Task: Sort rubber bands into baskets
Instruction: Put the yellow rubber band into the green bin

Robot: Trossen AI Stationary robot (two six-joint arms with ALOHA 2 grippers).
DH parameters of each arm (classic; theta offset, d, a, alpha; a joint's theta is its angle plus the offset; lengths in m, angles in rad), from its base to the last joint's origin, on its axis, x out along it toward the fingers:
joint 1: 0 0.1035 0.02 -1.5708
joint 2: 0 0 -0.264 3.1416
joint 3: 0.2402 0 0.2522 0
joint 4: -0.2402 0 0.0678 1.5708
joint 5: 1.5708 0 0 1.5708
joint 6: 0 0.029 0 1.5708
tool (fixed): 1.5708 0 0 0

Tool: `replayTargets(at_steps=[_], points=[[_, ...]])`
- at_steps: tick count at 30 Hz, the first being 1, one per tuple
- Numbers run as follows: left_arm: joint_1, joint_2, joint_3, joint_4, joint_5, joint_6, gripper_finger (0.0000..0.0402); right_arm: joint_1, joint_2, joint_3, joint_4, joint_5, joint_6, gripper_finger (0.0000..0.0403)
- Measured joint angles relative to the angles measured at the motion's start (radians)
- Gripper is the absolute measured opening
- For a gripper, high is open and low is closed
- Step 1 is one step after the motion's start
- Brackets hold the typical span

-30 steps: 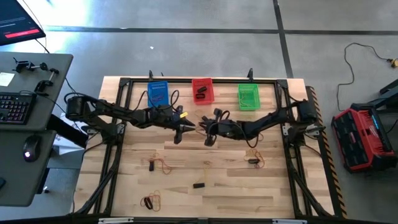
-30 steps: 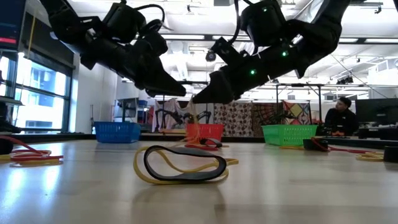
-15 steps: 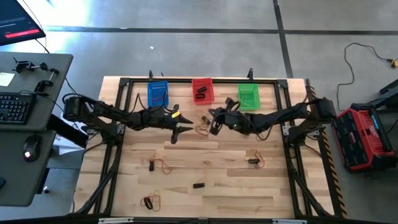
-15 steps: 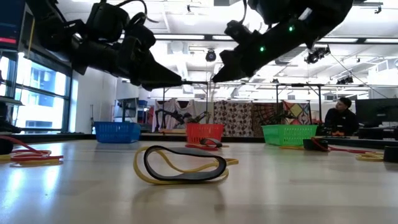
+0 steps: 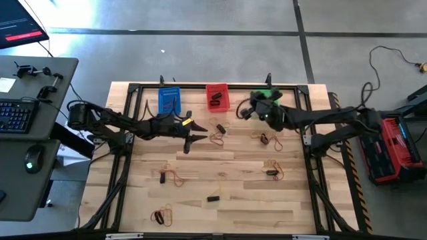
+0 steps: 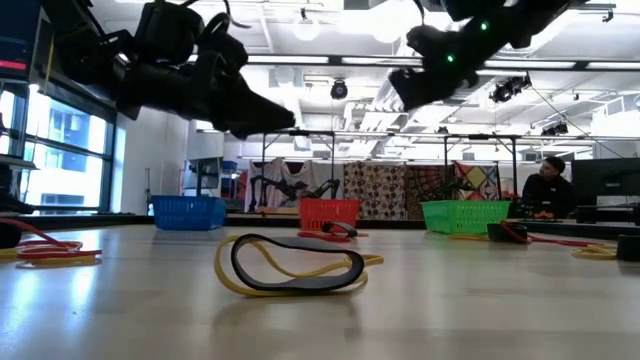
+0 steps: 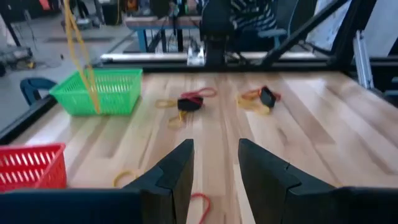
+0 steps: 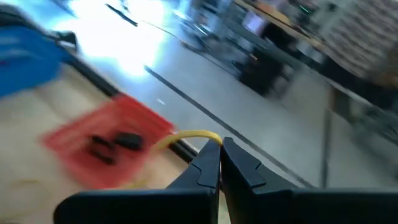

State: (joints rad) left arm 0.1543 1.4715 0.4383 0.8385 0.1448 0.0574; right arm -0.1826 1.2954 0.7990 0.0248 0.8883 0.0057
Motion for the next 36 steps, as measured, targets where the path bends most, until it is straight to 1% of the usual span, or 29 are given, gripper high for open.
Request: replayTargets(at_steps=[3, 6, 10, 16, 24, 31, 34, 36], points=[[0.0, 0.0, 0.0, 0.032, 0.002, 0.0, 0.012, -0.054, -0.016, 0.0, -0.102, 0.035, 0.074, 0.0], [0.0, 0.0, 0.0, 0.043, 0.003, 0.007, 0.012, -0.107, -0.014, -0.004, -0.183, 0.037, 0.146, 0.0], [0.003, 0.0, 0.0, 0.043, 0.003, 0.007, 0.012, -0.165, -0.011, -0.052, -0.204, 0.037, 0.211, 0.0], [0.002, 0.0, 0.0, 0.041, 0.002, 0.007, 0.012, -0.237, -0.01, -0.152, -0.183, 0.016, 0.294, 0.0], [0.002, 0.0, 0.0, 0.041, 0.002, 0.007, 0.0119, -0.286, -0.01, -0.275, -0.015, -0.057, 0.309, 0.0], [0.004, 0.006, 0.0, 0.087, 0.005, -0.009, 0.0119, -0.31, -0.01, -0.264, -0.005, -0.122, 0.309, 0.0], [0.007, 0.02, 0.001, 0.115, 0.054, -0.009, 0.0119, -0.326, -0.01, -0.251, -0.017, -0.152, 0.309, 0.0], [0.01, 0.034, 0.001, 0.138, 0.069, -0.014, 0.0119, -0.341, -0.01, -0.236, -0.046, -0.169, 0.312, 0.0]])
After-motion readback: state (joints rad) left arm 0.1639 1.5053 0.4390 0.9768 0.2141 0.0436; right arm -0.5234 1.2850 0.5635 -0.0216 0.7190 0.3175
